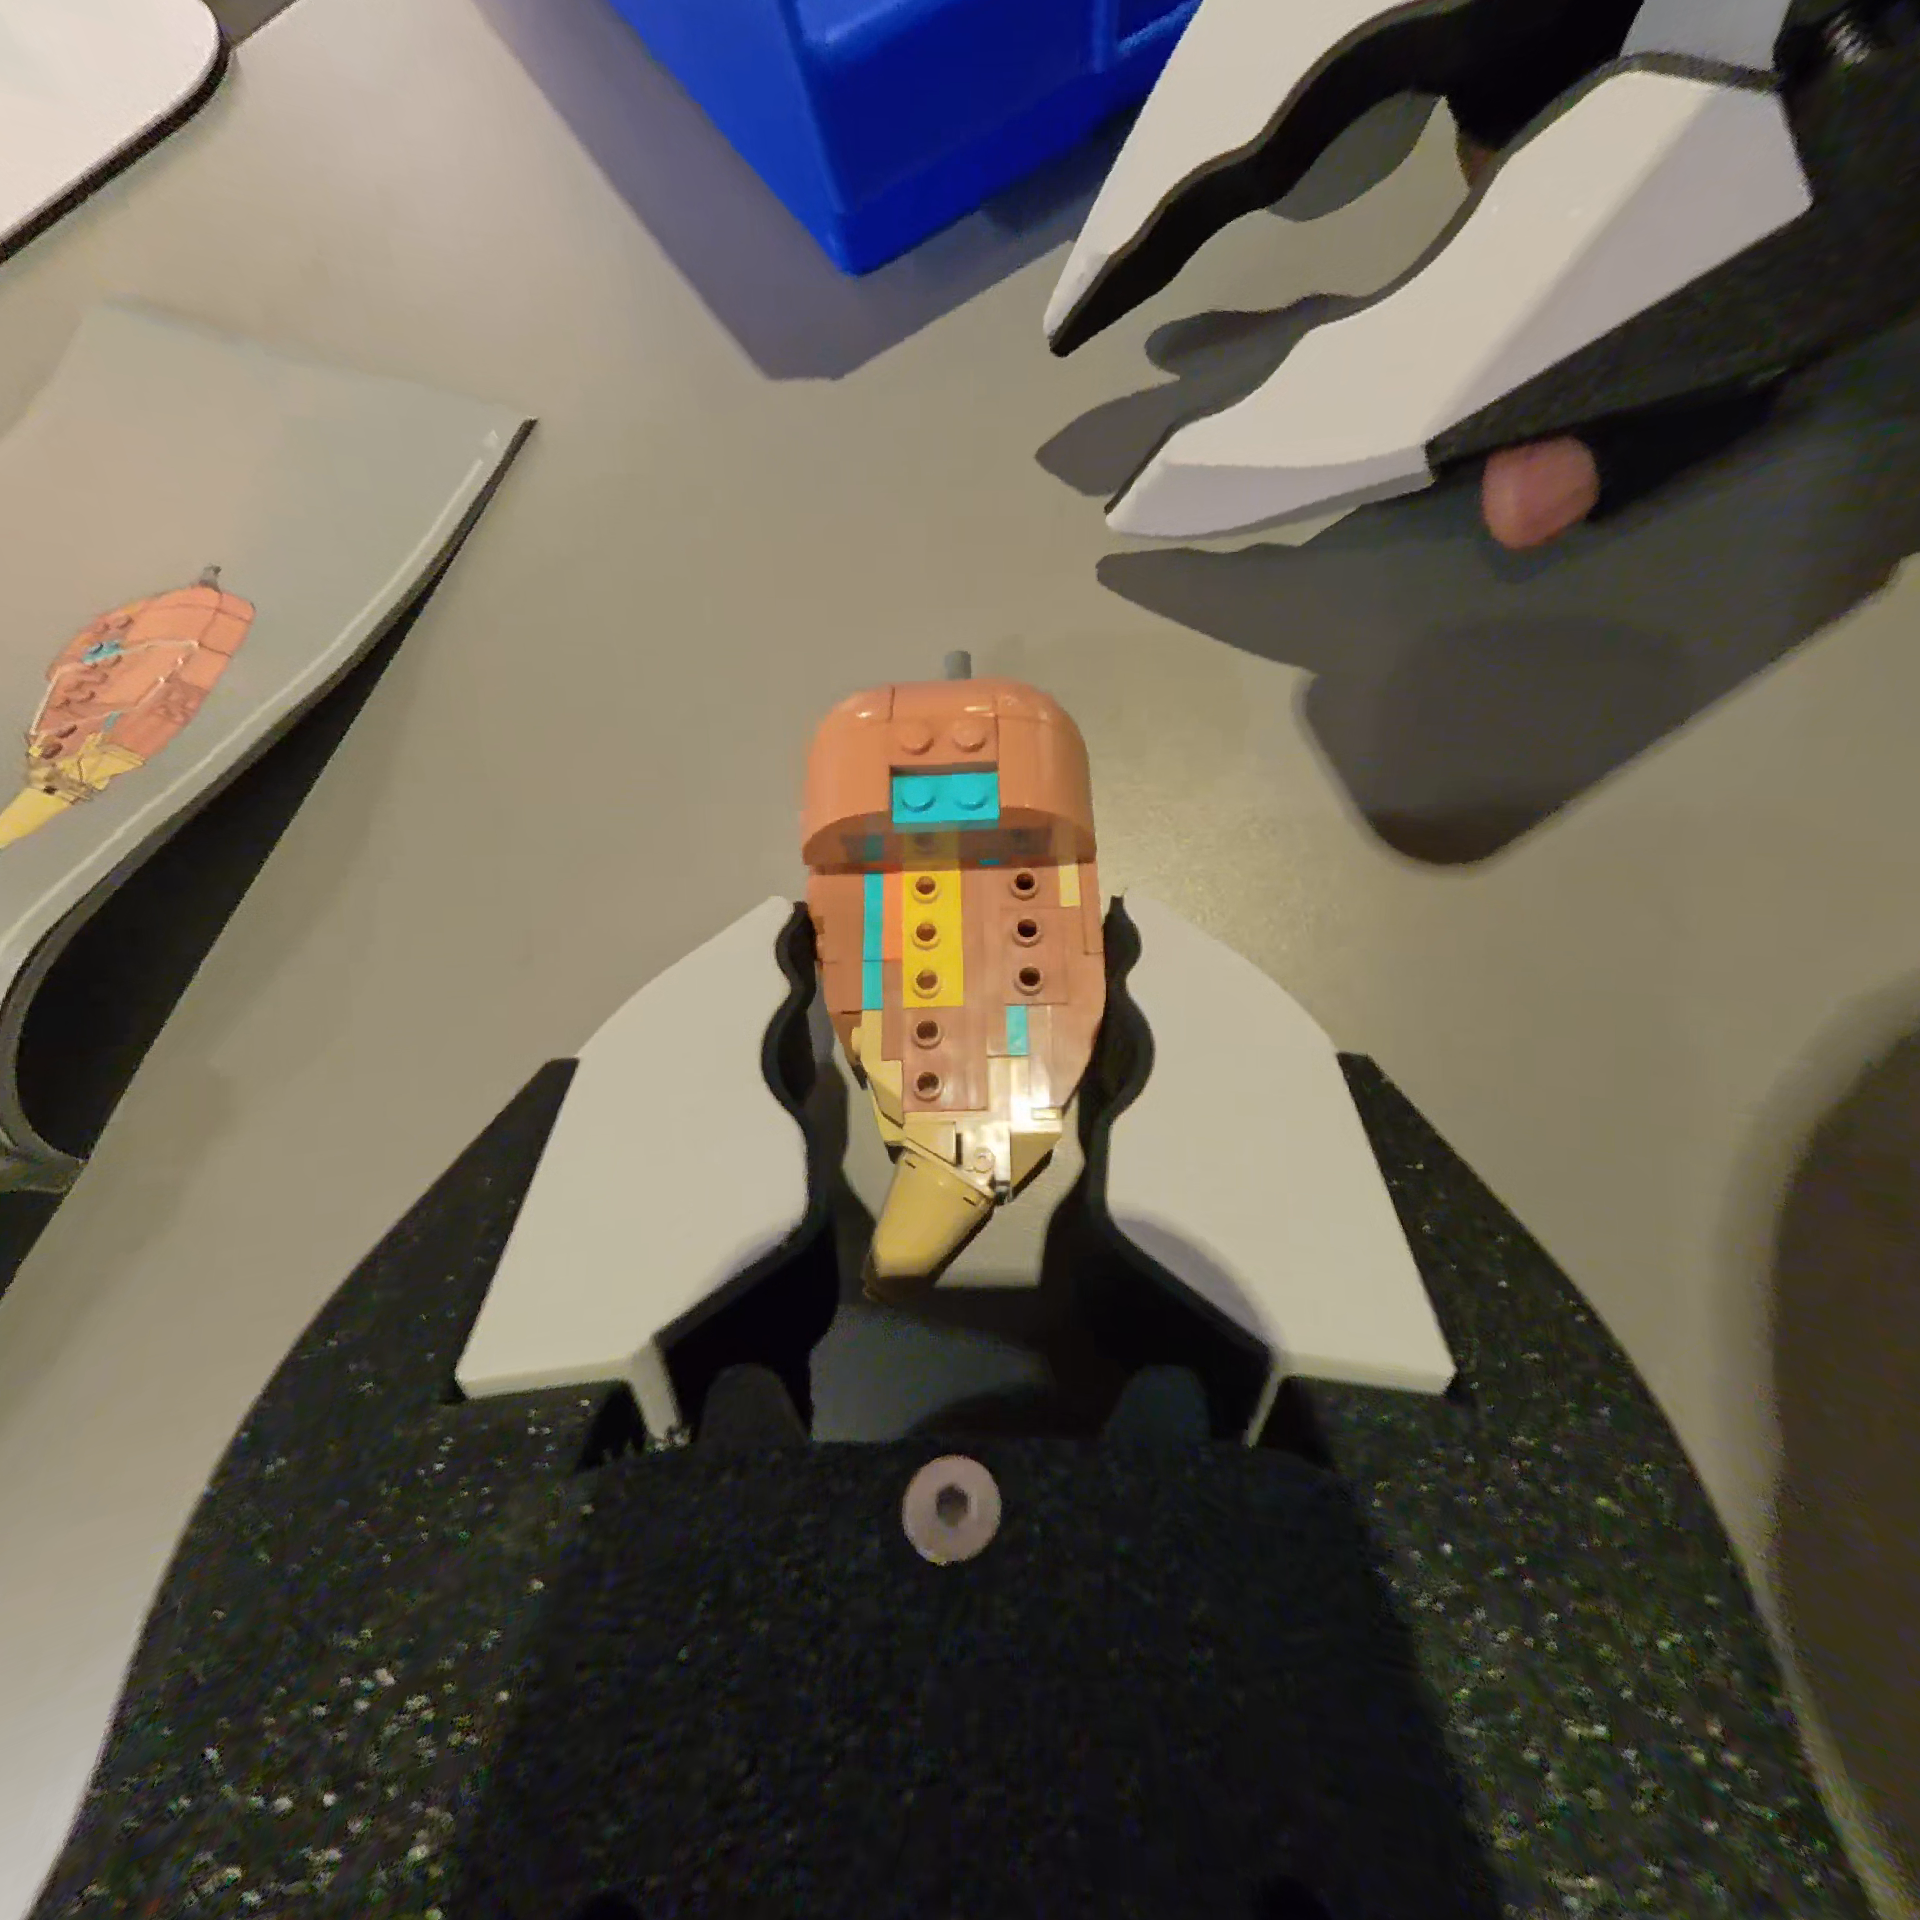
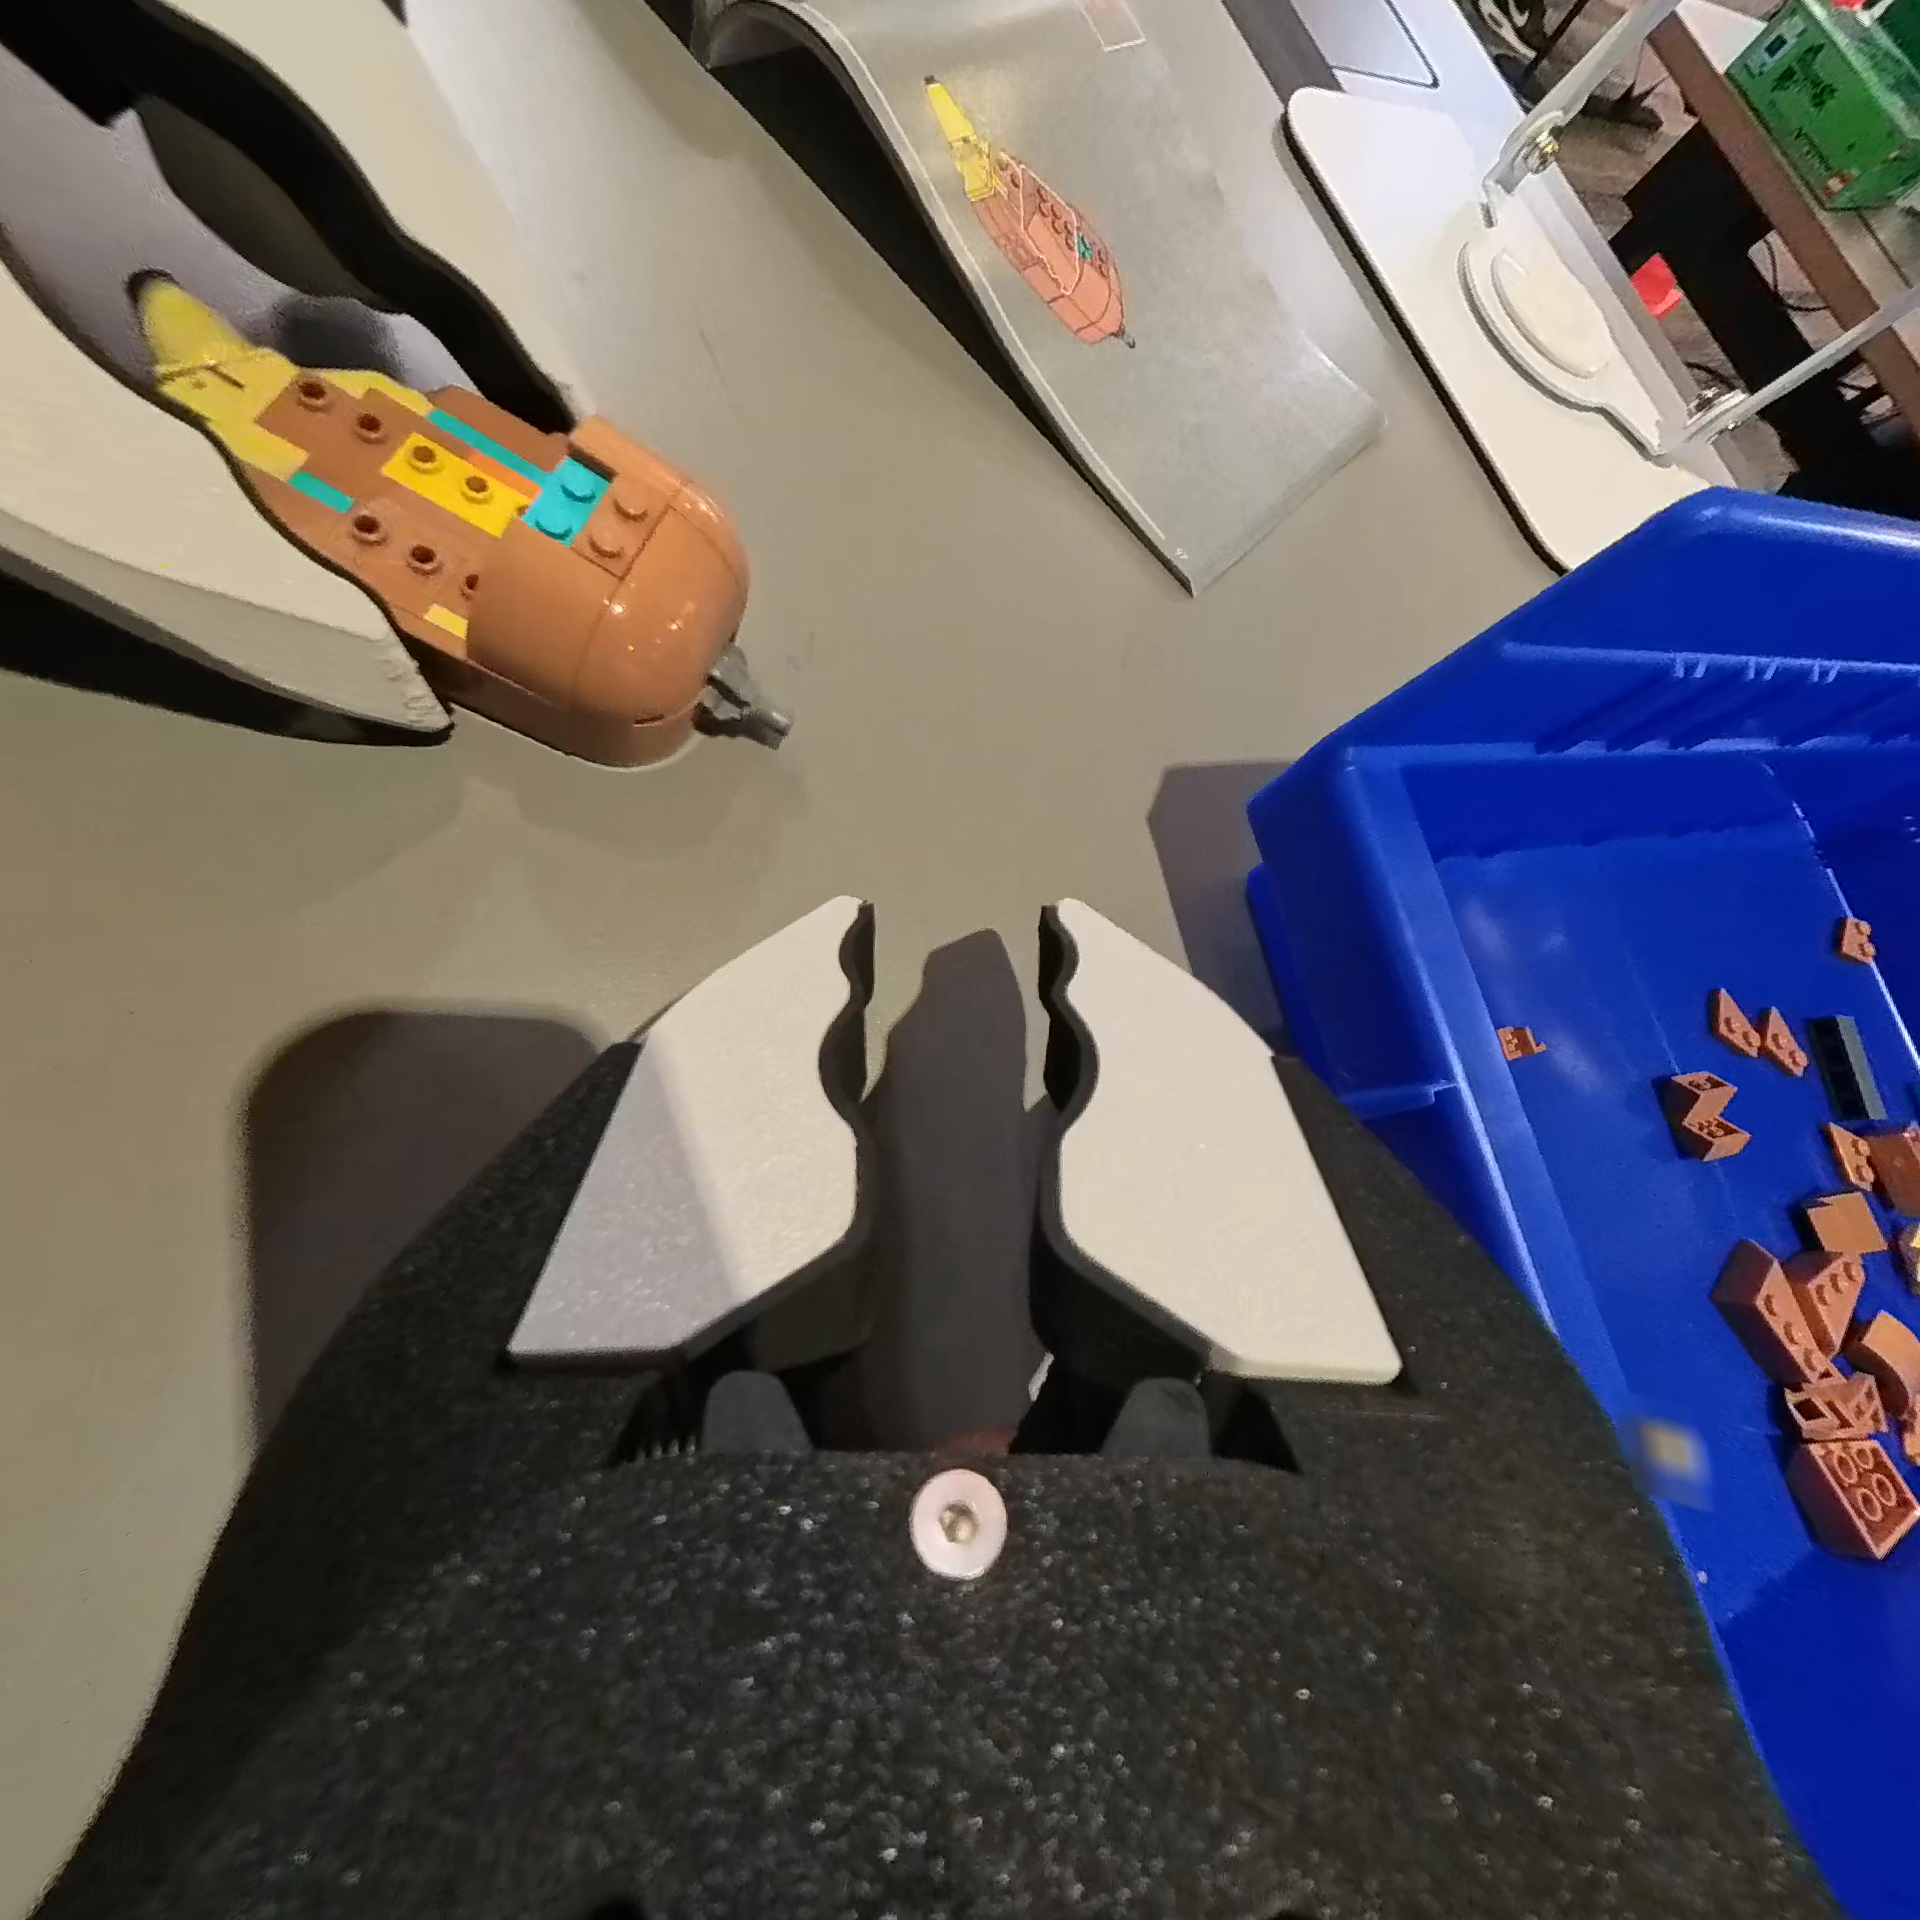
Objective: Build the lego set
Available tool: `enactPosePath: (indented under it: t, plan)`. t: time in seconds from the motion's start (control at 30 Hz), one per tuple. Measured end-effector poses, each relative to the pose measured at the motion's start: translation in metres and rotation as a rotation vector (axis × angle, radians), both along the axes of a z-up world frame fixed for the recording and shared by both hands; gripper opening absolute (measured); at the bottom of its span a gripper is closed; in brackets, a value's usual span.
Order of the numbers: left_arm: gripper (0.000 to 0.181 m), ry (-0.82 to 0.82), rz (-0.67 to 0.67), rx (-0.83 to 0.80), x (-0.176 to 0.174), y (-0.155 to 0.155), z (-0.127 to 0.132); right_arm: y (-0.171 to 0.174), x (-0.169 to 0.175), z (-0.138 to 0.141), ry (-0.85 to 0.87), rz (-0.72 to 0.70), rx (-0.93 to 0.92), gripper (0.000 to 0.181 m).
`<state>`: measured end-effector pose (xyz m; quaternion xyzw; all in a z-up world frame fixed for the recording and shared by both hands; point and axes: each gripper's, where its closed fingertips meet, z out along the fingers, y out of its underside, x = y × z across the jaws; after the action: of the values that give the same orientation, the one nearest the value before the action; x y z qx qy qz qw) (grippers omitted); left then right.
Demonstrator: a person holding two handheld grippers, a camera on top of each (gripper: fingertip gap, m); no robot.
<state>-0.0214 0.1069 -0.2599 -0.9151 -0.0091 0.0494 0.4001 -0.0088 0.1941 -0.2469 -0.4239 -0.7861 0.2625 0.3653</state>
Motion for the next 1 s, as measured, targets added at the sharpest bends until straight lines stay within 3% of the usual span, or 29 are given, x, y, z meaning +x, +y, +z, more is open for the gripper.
enactPosePath:
  t: [0.47, 0.67, 1.0]
  plan:
    - [0.054, -0.051, -0.08, 0.068, -0.009, 0.002, 0.012, -0.021, -0.002, 0.018, 0.26, 0.255, 0.191, 0.046]
    - [0.054, -0.042, -0.101, 0.107, -0.015, 0.005, 0.027, -0.032, -0.003, 0.031, 0.391, 0.339, 0.195, 0.056]
    - [0.054, -0.055, -0.141, 0.195, -0.022, 0.005, 0.056, -0.058, -0.019, 0.056, 0.569, 0.425, 0.396, 0.077]
